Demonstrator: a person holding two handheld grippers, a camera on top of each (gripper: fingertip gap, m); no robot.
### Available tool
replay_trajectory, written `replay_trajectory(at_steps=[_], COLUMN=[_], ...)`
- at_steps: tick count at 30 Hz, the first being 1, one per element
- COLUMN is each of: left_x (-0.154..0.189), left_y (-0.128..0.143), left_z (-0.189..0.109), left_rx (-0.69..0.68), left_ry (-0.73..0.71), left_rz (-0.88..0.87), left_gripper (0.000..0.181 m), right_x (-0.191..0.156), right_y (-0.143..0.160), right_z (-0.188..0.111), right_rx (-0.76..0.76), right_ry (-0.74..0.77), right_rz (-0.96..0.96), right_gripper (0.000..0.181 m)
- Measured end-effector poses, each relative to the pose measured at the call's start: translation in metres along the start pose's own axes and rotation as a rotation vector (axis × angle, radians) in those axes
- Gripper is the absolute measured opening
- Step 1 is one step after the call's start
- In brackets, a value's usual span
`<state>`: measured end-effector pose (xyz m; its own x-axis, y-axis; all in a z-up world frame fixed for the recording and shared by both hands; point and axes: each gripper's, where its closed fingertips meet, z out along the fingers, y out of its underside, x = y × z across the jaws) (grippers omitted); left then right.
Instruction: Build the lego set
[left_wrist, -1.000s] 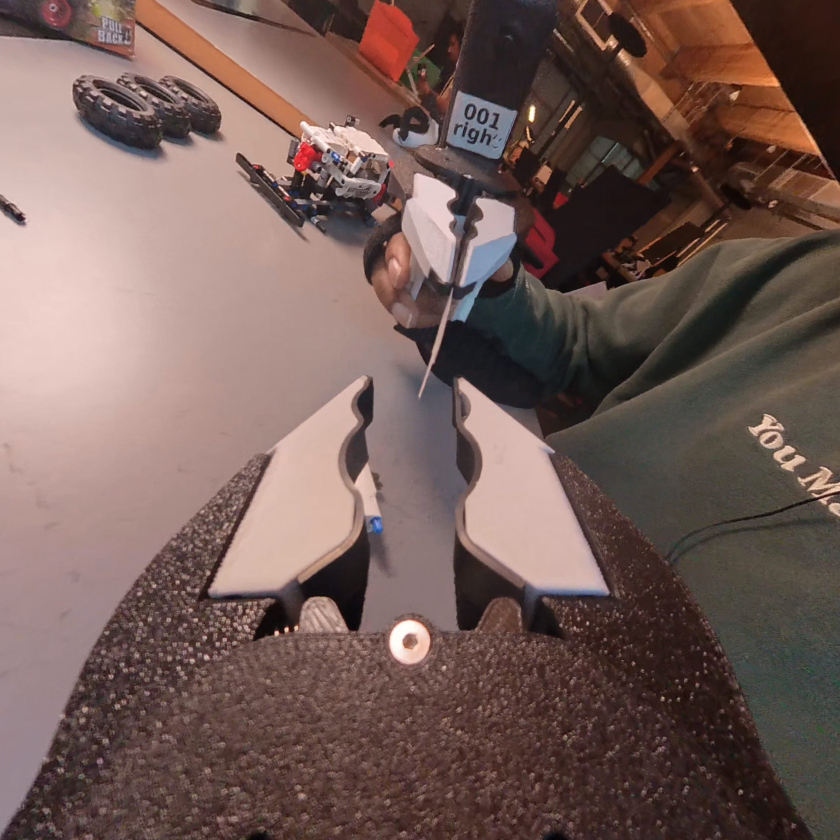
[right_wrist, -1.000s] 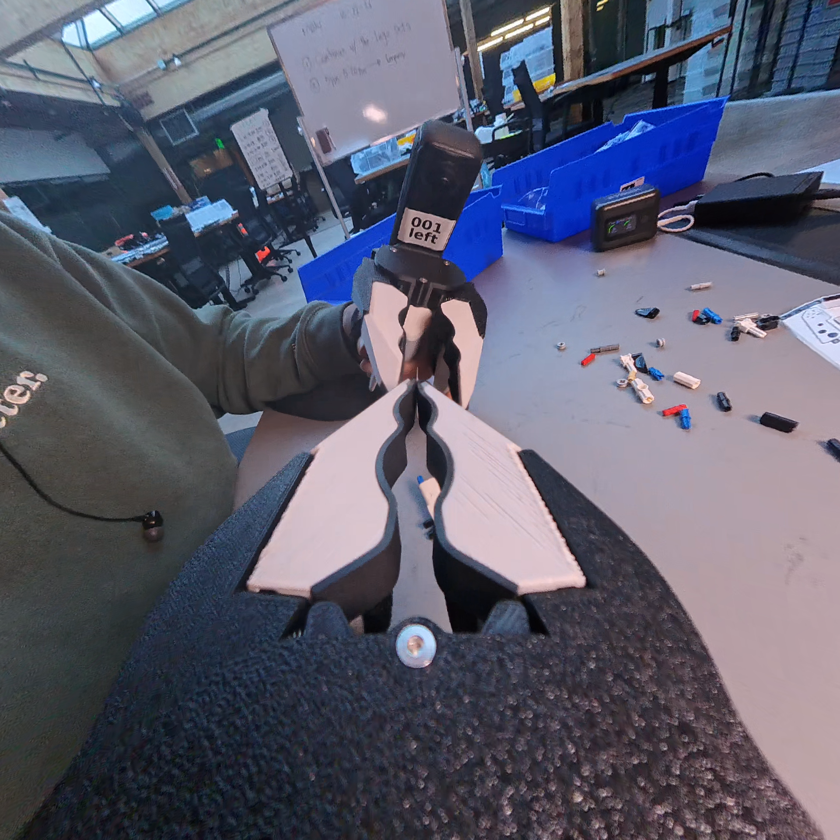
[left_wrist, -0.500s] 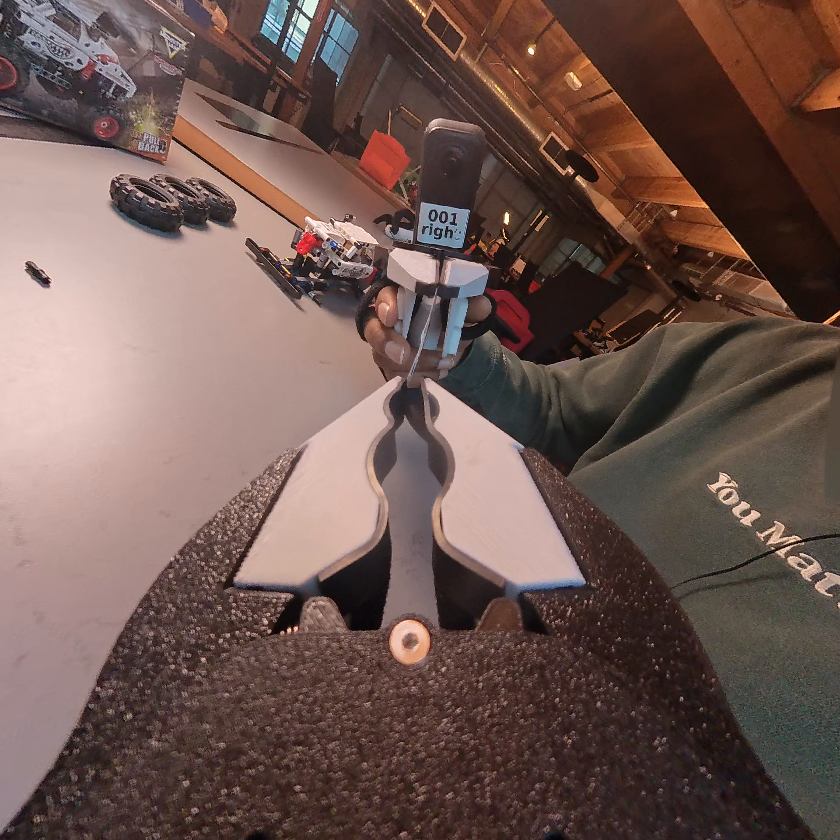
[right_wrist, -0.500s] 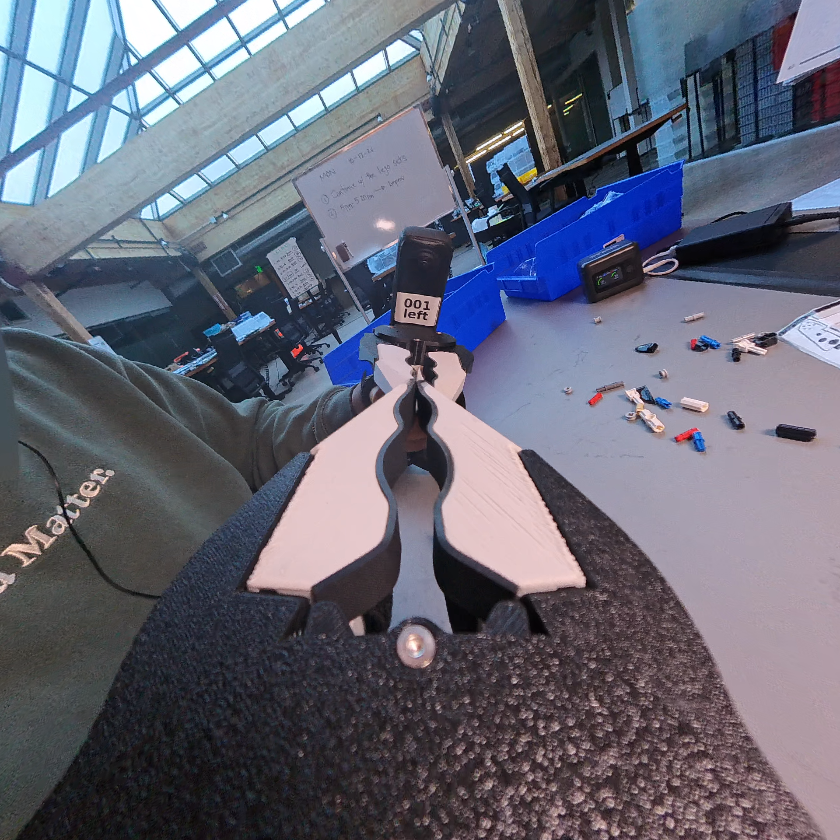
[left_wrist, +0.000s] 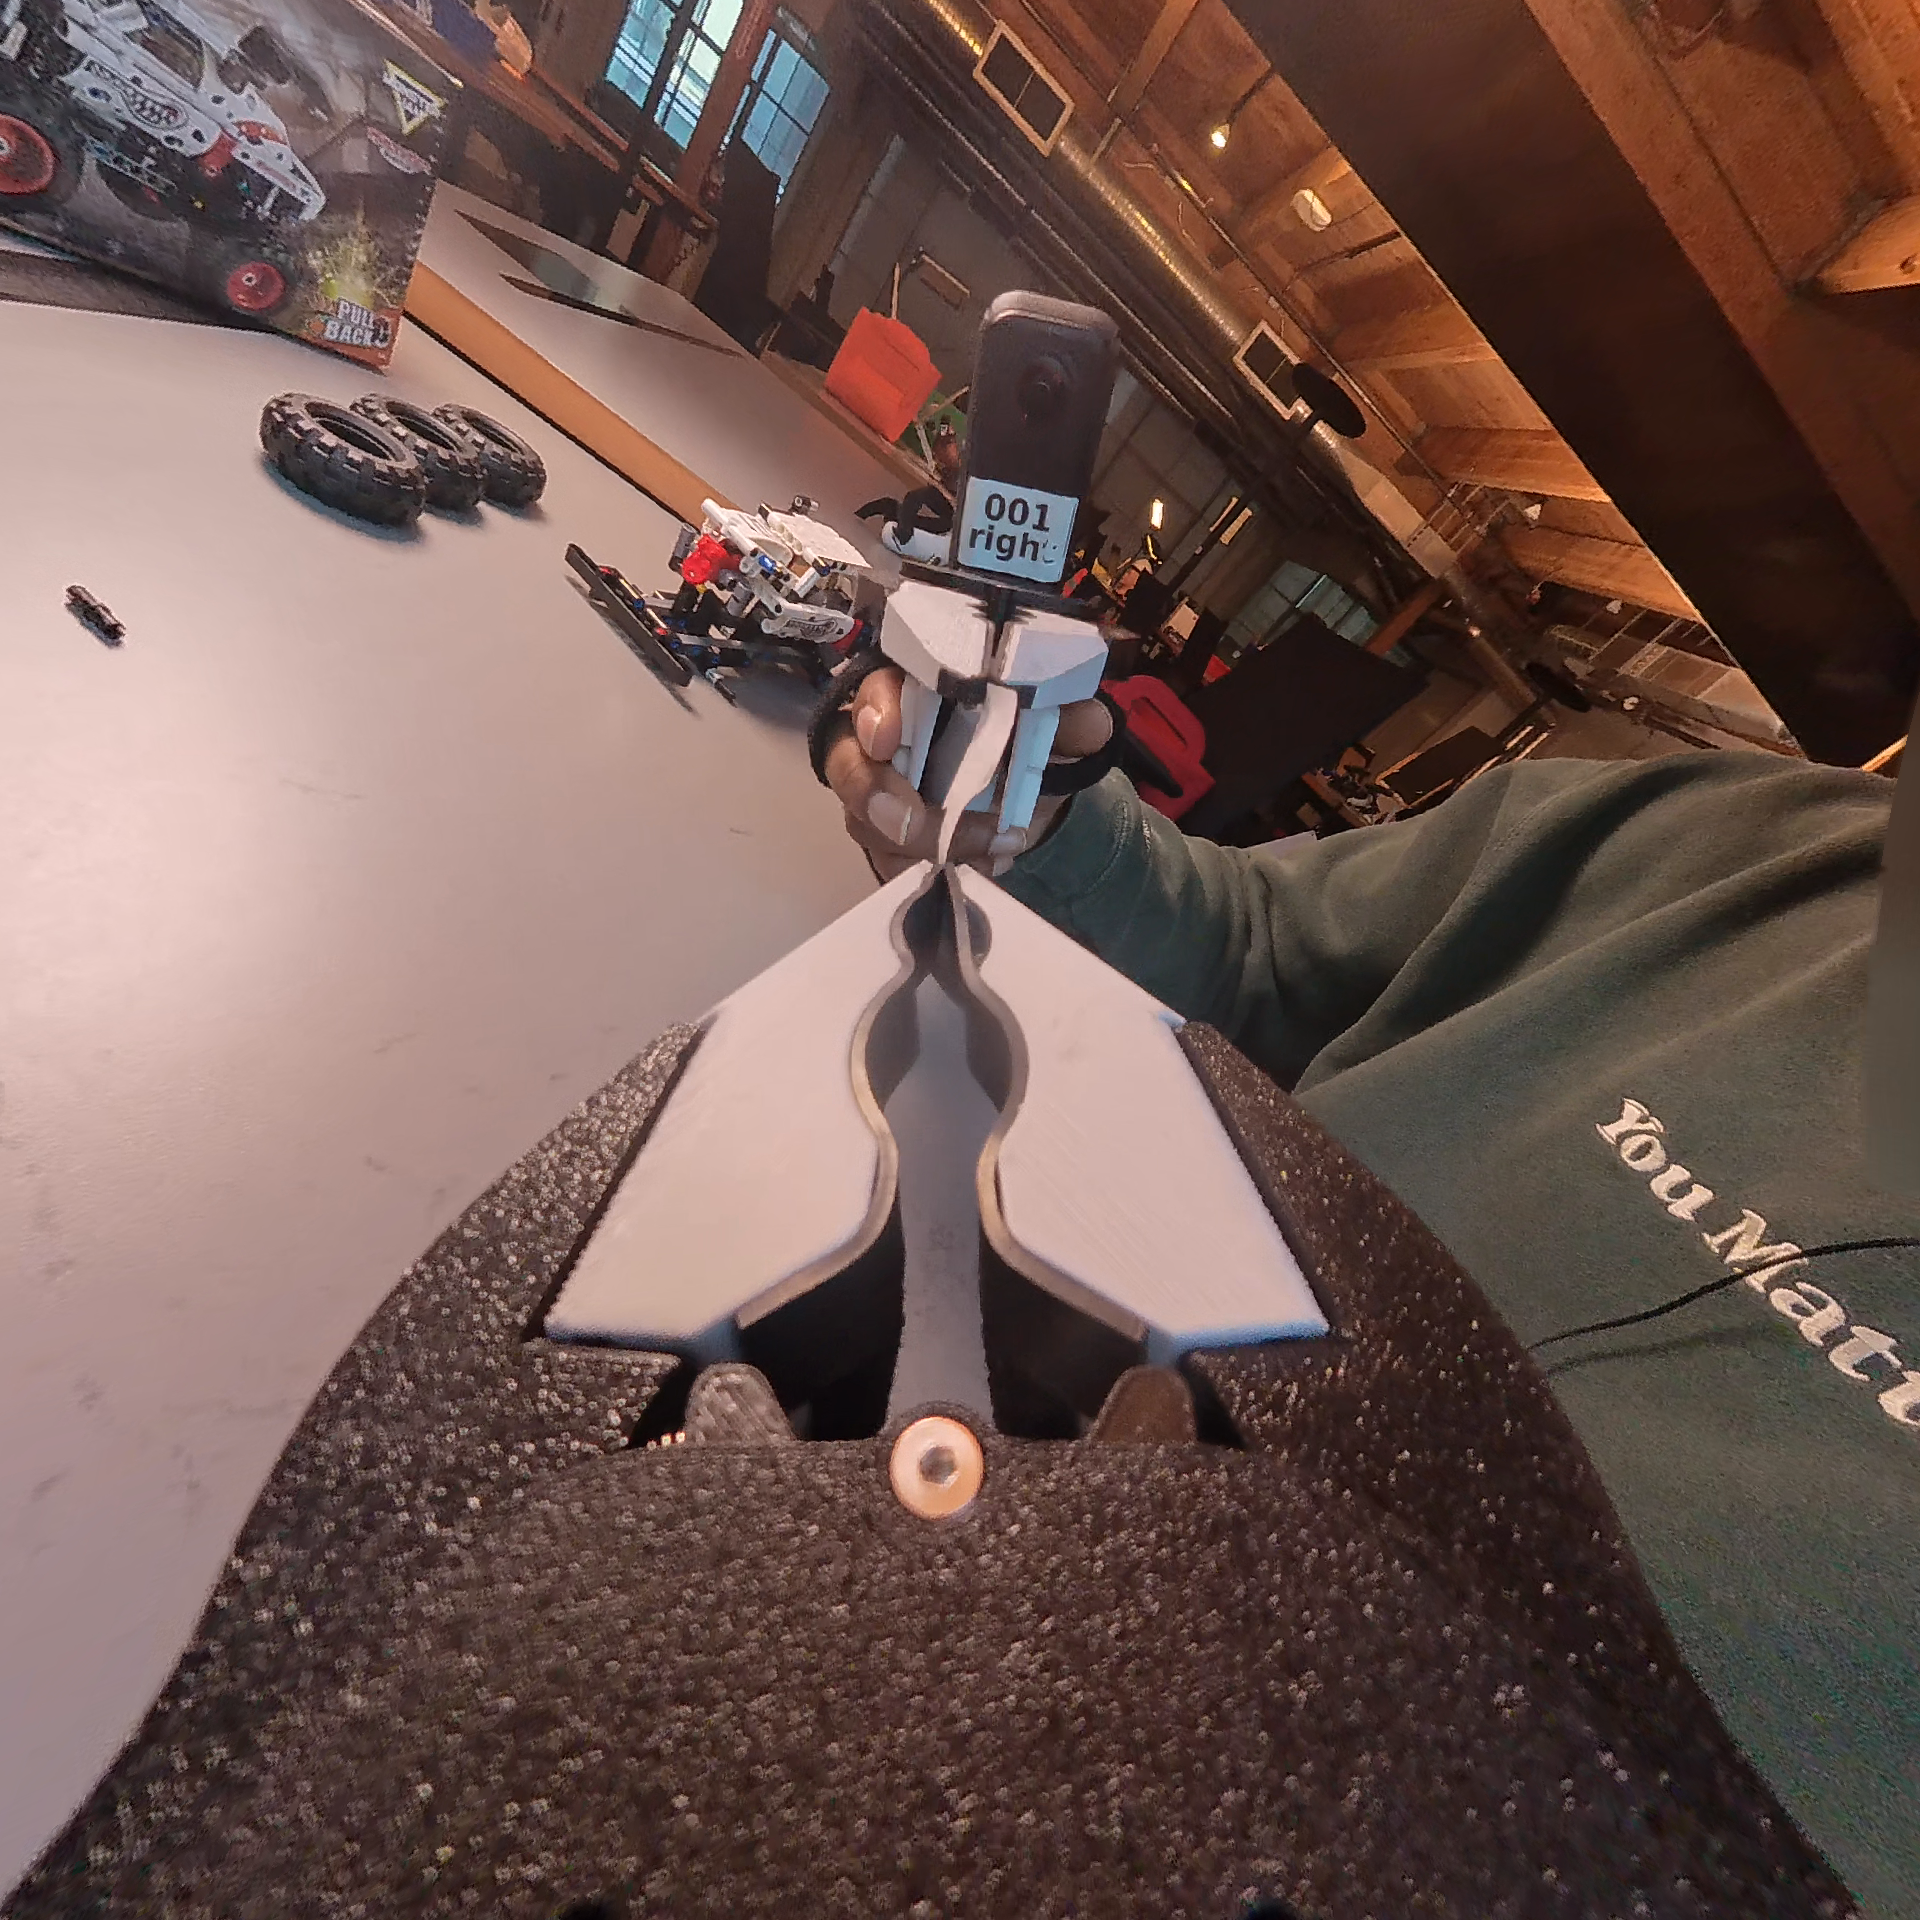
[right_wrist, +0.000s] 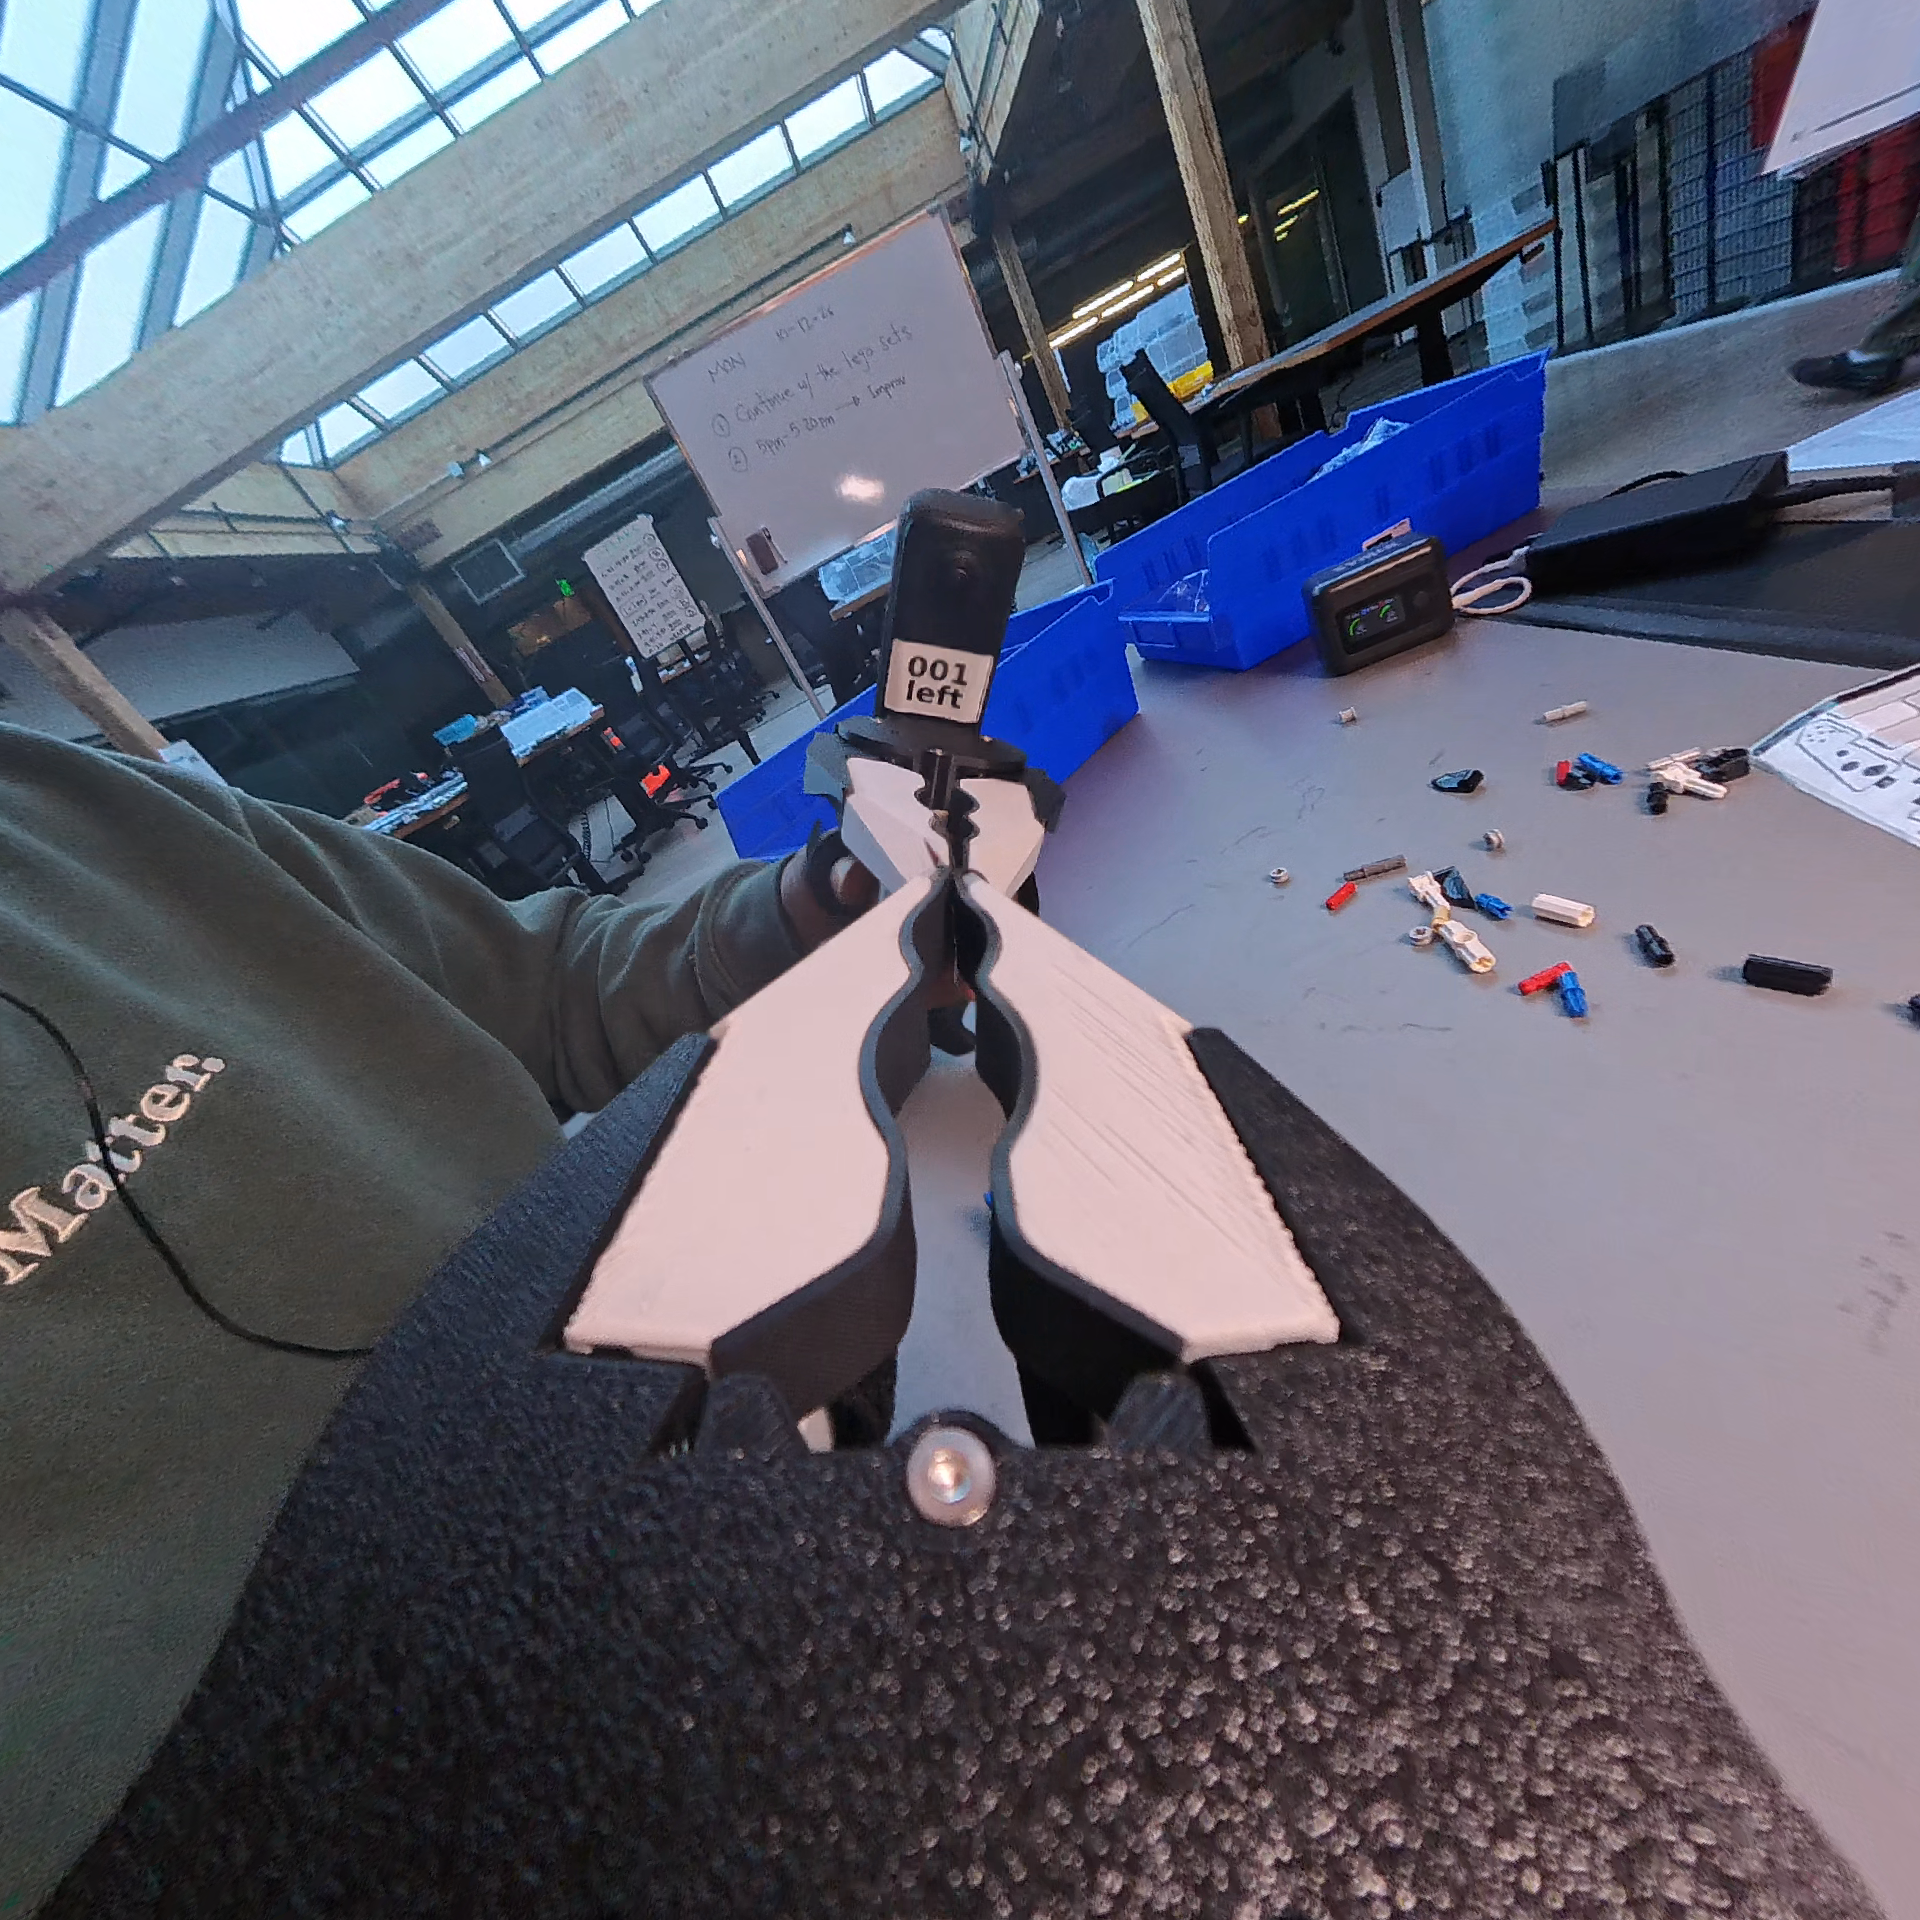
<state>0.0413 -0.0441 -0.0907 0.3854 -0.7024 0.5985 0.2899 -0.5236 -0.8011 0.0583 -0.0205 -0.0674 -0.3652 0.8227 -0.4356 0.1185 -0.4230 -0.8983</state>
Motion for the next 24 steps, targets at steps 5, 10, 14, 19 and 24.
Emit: replay_trajectory(at_steps=[5, 10, 14, 19, 24], left_x=[-0.010, -0.019, -0.018, -0.016, -0.014], left_y=[0.004, 0.021, 0.048, 0.065, 0.067], left_z=[-0.013, -0.031, -0.031, -0.035, -0.040], left_rx=[-0.079, -0.234, -0.373, -0.490, -0.542], left_ry=[-0.074, -0.139, -0.108, -0.080, -0.078], left_rz=[0.016, 0.022, -0.046, -0.161, -0.244], left_gripper=[0.000, 0.000, 0.000, 0.000, 0.000], right_x=[0.000, 0.013, 0.029, 0.033, 0.030], right_y=[0.022, 0.075, 0.122, 0.143, 0.146], right_z=[0.000, -0.013, -0.006, 0.004, 0.011], right_rx=[-0.171, -0.534, -0.801, -0.941, -0.956], right_ry=[0.011, 0.022, 0.041, 0.024, 0.052], right_rz=[-0.111, -0.305, -0.409, -0.465, -0.437], right_gripper=[0.024, 0.030, 0.031, 0.029, 0.024])
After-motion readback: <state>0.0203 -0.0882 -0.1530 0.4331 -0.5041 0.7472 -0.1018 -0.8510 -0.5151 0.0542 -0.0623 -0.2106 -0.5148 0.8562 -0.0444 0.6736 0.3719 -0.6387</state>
